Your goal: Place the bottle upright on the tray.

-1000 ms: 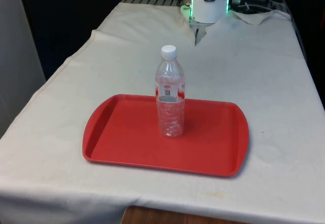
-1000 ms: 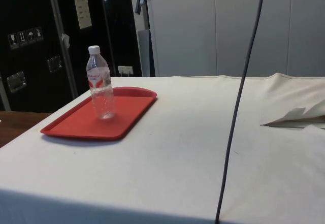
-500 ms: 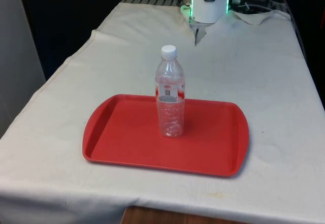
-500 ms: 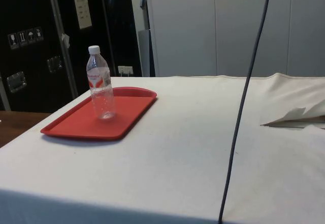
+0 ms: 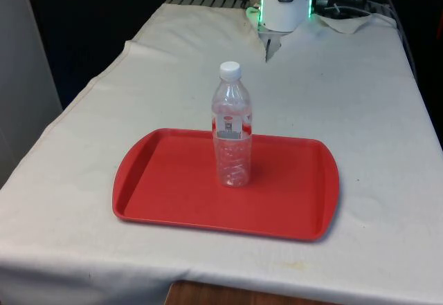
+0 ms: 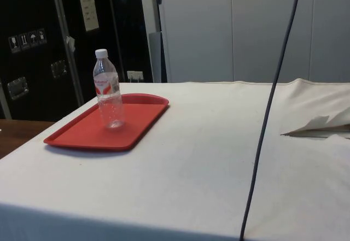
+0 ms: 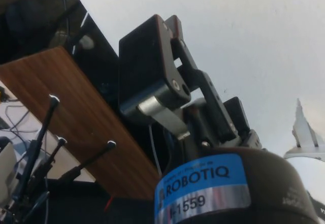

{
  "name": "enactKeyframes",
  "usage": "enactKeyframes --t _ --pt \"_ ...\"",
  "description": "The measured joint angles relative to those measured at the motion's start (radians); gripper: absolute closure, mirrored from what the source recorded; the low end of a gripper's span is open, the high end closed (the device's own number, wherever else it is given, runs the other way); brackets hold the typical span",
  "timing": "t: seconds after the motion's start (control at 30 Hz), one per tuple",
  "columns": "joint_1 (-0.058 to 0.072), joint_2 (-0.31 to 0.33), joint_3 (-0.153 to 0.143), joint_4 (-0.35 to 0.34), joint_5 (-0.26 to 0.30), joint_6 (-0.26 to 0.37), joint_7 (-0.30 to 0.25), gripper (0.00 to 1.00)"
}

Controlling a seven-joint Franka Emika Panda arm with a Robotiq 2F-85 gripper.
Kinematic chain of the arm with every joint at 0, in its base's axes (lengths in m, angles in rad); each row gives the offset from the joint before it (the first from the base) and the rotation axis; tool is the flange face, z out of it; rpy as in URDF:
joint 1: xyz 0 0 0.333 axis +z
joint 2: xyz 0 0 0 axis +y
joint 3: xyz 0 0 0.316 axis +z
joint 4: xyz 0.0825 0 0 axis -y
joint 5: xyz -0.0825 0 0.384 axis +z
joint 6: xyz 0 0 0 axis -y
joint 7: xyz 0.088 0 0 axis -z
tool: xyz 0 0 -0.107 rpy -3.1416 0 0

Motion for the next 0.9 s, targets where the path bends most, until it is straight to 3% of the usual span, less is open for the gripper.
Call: enactKeyframes --t 0.9 --pt "0.000 -0.138 0.047 -0.110 -0.097 0.002 0.000 0.00"
